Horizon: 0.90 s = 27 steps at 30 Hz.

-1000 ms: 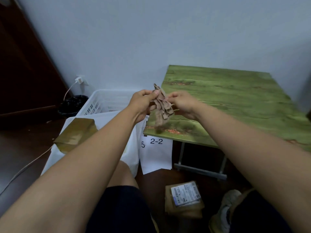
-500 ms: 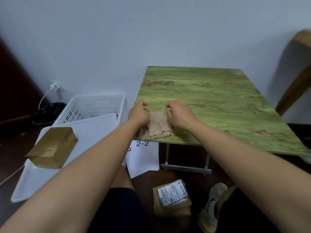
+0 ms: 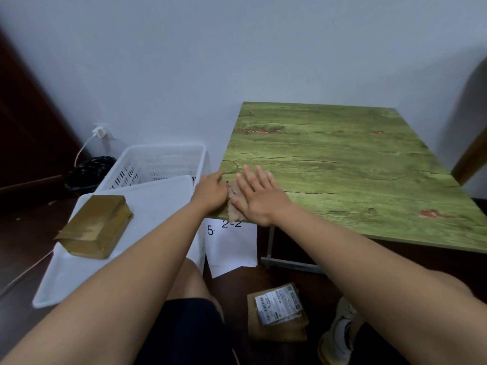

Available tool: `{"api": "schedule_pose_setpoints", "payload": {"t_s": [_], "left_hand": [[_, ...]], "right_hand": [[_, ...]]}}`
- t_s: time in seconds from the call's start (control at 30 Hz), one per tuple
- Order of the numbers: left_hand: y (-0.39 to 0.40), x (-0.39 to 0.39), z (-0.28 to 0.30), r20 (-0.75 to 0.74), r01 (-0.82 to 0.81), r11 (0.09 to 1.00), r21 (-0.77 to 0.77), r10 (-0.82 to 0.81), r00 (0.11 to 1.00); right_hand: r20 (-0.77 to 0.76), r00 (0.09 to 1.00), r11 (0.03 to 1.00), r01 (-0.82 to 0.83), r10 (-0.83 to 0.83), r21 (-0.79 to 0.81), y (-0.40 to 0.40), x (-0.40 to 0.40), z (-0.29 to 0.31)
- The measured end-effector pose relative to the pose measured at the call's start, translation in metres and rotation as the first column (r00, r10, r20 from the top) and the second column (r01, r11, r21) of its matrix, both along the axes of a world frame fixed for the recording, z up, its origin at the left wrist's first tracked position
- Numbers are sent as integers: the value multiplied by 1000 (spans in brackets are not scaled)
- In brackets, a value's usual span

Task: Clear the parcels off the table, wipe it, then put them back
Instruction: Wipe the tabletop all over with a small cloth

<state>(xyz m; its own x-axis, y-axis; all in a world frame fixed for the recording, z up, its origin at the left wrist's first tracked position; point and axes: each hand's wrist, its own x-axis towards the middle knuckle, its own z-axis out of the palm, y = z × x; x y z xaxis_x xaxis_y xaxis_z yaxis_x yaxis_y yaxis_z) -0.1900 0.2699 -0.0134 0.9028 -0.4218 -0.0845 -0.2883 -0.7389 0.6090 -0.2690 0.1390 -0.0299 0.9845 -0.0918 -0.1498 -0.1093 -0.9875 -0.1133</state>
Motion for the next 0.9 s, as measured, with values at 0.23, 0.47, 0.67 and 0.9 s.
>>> {"api": "schedule_pose_setpoints", "payload": {"t_s": [0.23, 0.47, 0.67, 0.9], "left_hand": [[6, -7, 17, -323, -234, 895, -379, 109, 940], [19, -12, 6, -596, -446, 695, -565, 31, 803], [28, -7, 0, -750, -640, 477, -603, -65, 658], [29, -3, -10, -767, -683, 385, -620, -117, 631]], "right_hand": [[-106, 994, 998, 8, -1, 63, -13, -13, 0], [-112, 992, 996, 65, -58, 67, 11, 24, 4], [-39, 970, 971, -240, 241, 22, 38, -2, -1], [-120, 992, 997, -39, 46, 62, -22, -16, 6]]}}
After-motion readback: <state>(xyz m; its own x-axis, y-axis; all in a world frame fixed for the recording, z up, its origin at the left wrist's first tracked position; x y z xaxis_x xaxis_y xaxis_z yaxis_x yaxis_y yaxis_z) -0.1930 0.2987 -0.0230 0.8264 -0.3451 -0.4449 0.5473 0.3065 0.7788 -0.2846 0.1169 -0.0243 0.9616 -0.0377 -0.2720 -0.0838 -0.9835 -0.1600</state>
